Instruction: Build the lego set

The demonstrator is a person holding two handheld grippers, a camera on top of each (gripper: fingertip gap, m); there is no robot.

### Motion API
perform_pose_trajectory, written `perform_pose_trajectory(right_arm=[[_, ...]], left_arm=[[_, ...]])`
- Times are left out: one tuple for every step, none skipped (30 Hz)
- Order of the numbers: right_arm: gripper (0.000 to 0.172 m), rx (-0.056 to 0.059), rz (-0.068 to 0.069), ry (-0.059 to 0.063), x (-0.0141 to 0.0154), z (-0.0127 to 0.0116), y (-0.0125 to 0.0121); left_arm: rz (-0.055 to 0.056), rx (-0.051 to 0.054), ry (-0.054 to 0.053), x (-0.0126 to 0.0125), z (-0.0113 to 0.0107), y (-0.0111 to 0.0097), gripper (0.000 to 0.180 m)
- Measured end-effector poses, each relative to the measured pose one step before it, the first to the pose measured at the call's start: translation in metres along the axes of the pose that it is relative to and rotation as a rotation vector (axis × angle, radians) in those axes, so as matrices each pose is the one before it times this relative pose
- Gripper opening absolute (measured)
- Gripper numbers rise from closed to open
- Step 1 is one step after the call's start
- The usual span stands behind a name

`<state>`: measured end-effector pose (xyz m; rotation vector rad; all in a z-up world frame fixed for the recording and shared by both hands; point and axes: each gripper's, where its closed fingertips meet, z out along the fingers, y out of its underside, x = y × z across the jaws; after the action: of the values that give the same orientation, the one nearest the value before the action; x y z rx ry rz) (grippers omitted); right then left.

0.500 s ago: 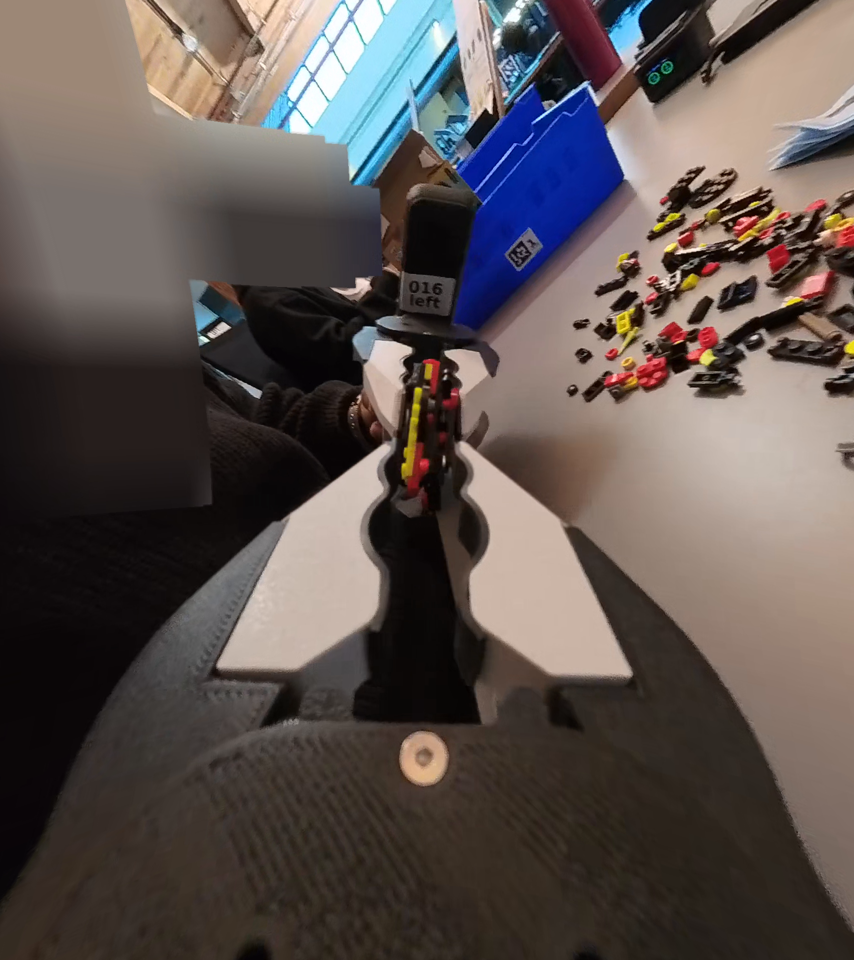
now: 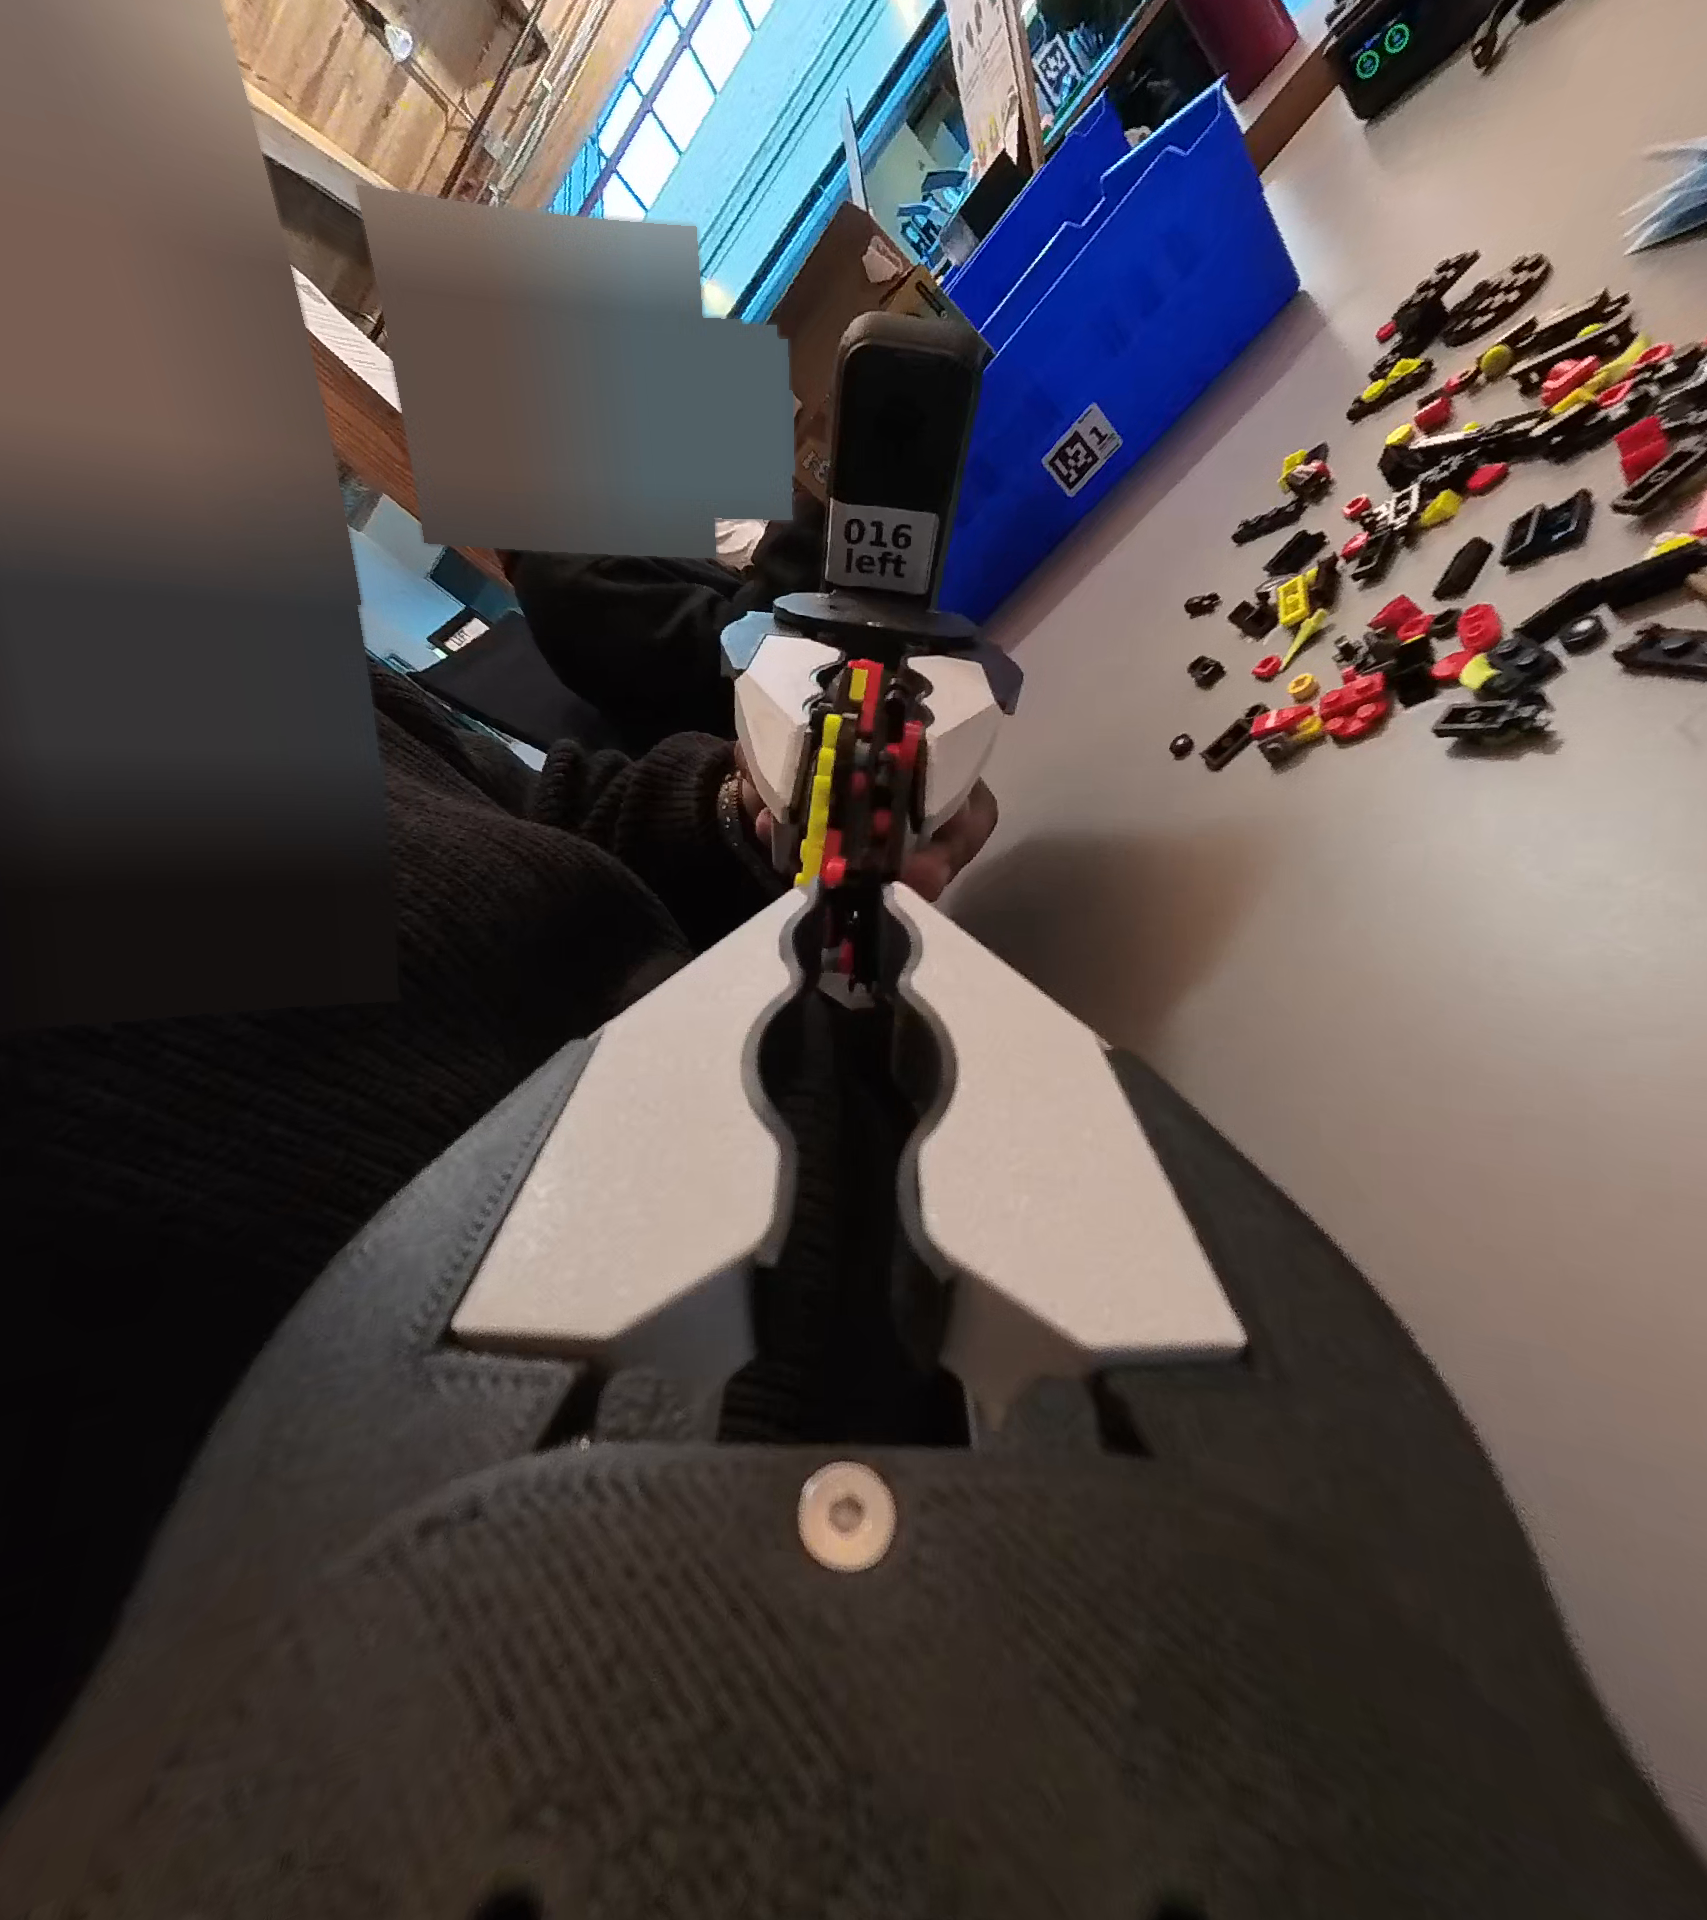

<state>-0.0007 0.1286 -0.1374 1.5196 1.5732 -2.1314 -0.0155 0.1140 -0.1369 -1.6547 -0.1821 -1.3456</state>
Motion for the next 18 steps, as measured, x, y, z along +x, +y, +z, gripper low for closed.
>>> perform_pose_trajectory(right_arm=[[0.008,-0.0004,0.0067,-0.004,-0.00029,0.00023,0.00012],[0.007,0.0011,0.0085,-0.0055,-0.00009,0.00024,-0.00009],[0.008,0.0026,0.0082,-0.0063,-0.00002,0.00019,-0.00033],[0.008,0.0027,0.0064,-0.0047,-0.00012,-0.00001,-0.00044],[0.008,0.0008,0.0039,-0.0007,0.00035,0.00002,-0.00005],[0.008,-0.0006,0.0017,0.001,0.00034,-0.00019,0.00018],[0.008,-0.0003,0.0002,0.0009,-0.0001,-0.00052,-0.00017],[0.007,0.0005,-0.0013,0.0022,-0.00021,-0.00065,-0.00012],[0.007,0.0006,-0.0008,0.0029,0.00031,-0.0001,-0.0002],[0.007,0.0009,0.0015,0.0022,0.00091,0.00024,-0.00019],[0.007,0.001,0.0043,0.0016,0.00088,0.00024,-0.00019],[0.007,0.0011,0.0091,0.0033,0.0013,0.0003,-0.00005],[0.007,0.0028,0.0179,0.0056,0.00191,0.00006,0.00003],[0.007,0.004,0.0303,0.0046,0.00227,-0.00044,0.00003],[0.007,0.0033,0.0387,0.0009,0.00303,0.00001,0.00052],[0.007,0.0028,0.0442,-0.0011,0.00357,-0.00011,0.00076],[0.007,0.0003,0.047,-0.0048,0.00291,-0.00001,0.00093],[0.007,0.0003,0.0456,-0.0076,0.00237,-0.00002,0.00093]], left_arm=[[-0.0012,0.0013,0.0021,0.00014,-0.00006,-0.0002,0.021],[-0.0018,0.0011,0.0032,0.00029,0.0,-0.00022,0.021],[-0.0023,0.0013,0.0043,0.00048,0.00001,-0.00025,0.021],[-0.0017,0.0013,0.0034,0.00047,0.00016,-0.00018,0.021],[-0.0032,0.0002,-0.0006,-0.00035,0.00013,-0.00003,0.021],[-0.0022,-0.0003,-0.0021,-0.0005,0.00003,0.00004,0.022],[-0.0006,-0.001,-0.0001,-0.00014,0.00005,0.00026,0.022],[-0.002,-0.001,0.0001,-0.0001,0.00007,-0.00003,0.022],[-0.0023,-0.0003,-0.0014,-0.00032,0.00004,-0.00001,0.022],[-0.0038,0.0002,-0.0013,-0.00052,0.00006,-0.00005,0.022],[-0.0062,0.0014,-0.0002,-0.00054,0.00011,0.00001,0.022],[-0.0089,0.0008,-0.0016,-0.00092,0.00012,0.00025,0.022],[-0.0109,-0.0018,-0.0044,-0.00166,-0.00008,0.00058,0.022],[-0.0119,-0.0039,-0.0052,-0.00216,-0.00018,0.0009,0.023],[-0.015,-0.0063,-0.0037,-0.00215,-0.00006,0.00113,0.023],[-0.0186,-0.0061,-0.0037,-0.00232,0.00009,0.00115,0.023],[-0.0189,-0.0034,-0.0026,-0.00211,0.00008,0.00075,0.022],[-0.0168,-0.0026,-0.0013,-0.00165,0.00008,0.00075,0.022]])
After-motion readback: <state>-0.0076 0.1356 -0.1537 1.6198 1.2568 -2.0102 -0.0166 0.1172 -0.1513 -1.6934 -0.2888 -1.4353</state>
